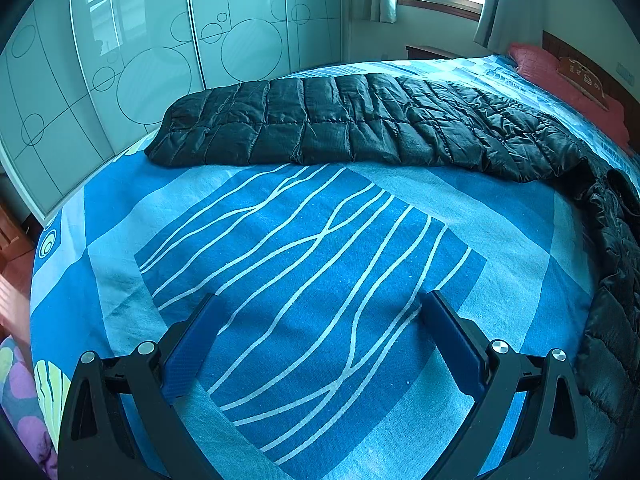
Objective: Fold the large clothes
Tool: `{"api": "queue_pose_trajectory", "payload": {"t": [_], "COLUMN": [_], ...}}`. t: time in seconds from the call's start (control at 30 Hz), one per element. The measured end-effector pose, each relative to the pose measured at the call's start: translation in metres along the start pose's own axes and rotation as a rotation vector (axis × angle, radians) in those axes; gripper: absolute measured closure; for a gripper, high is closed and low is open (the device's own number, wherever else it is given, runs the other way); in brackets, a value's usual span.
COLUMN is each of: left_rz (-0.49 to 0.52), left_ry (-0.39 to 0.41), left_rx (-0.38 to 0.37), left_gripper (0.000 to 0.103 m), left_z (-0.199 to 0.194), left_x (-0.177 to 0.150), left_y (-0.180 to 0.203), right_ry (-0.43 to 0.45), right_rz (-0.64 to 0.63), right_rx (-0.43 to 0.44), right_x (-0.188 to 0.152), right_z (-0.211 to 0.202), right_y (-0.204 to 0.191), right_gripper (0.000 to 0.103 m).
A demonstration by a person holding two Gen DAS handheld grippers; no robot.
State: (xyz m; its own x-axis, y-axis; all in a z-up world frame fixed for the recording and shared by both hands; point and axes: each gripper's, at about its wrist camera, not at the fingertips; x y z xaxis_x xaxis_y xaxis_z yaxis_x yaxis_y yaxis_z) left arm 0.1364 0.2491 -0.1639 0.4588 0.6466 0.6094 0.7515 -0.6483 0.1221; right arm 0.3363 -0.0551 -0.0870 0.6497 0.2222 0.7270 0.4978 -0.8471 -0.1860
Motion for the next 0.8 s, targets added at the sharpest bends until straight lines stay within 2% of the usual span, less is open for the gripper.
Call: {"api": "queue_pose_trajectory", "payload": {"t": [0.07,0.13,0.17,0.23,0.27,0.33,0.37,0.4,0.47,0.57,0.7,0.8], "left_rz": [0.0,0.0,0.001,0.003,0.004,0.005,0.007,0.009,0.011,0.014,0.014,0.018], "left_ry": [0.0,0.0,0.001,0.003,0.004,0.005,0.006,0.007,0.008,0.008,0.009,0.01], "left_rx": [-0.001,0.0,0.001,0.004,0.005,0.008,0.011,0.013,0.017,0.02,0.021,0.026], "left_gripper": [0.004,0.004,0.004,0.004,0.004,0.004,0.004,0.004,0.004,0.004,0.004,0.004], "left_z": [0.0,0.0,0.0,0.0,0.0,0.0,0.0,0.0,0.0,0.001,0.001,0.001], "left_x": [0.0,0.0,0.0,0.0,0.0,0.0,0.0,0.0,-0.001,-0.001,-0.001,-0.001], "left_y": [0.0,0.0,0.0,0.001,0.001,0.001,0.001,0.002,0.004,0.004,0.005,0.005], "right_ry": [0.052,0.078,0.081,0.087,0.089,0.068,0.038,-0.027,-0.117,-0.113,-0.004,-0.042], "right_rz": [0.036,0.109,0.139,0.251,0.293,0.356,0.379,0.414,0.436,0.324,0.32,0.338], "right_rx": [-0.06,-0.144,-0.181,-0.334,-0.392,-0.477,-0.492,-0.472,-0.38,-0.429,-0.456,-0.504], "right_x": [-0.005,-0.012,-0.015,-0.03,-0.038,-0.055,-0.066,-0.081,-0.102,-0.092,-0.057,-0.05], "right_z": [-0.04,-0.073,-0.083,-0.117,-0.129,-0.141,-0.138,-0.127,-0.101,-0.103,-0.114,-0.096], "right_y": [0.035,0.087,0.109,0.181,0.208,0.25,0.266,0.285,0.3,0.287,0.296,0.322], "right_gripper": [0.047,0.06,0.062,0.077,0.078,0.078,0.078,0.079,0.079,0.08,0.078,0.073]}}
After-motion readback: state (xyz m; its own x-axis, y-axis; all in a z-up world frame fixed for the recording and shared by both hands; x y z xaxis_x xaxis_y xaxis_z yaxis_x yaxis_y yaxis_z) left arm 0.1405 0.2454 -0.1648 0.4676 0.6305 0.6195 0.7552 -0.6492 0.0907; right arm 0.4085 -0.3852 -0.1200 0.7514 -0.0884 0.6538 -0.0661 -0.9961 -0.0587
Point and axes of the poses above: each gripper's, at about its wrist camera, not at the fingertips, and z roughly the way its jaws point, y to its right, x to its top, and after that the axes turned 13 degrees about -z, right-handed
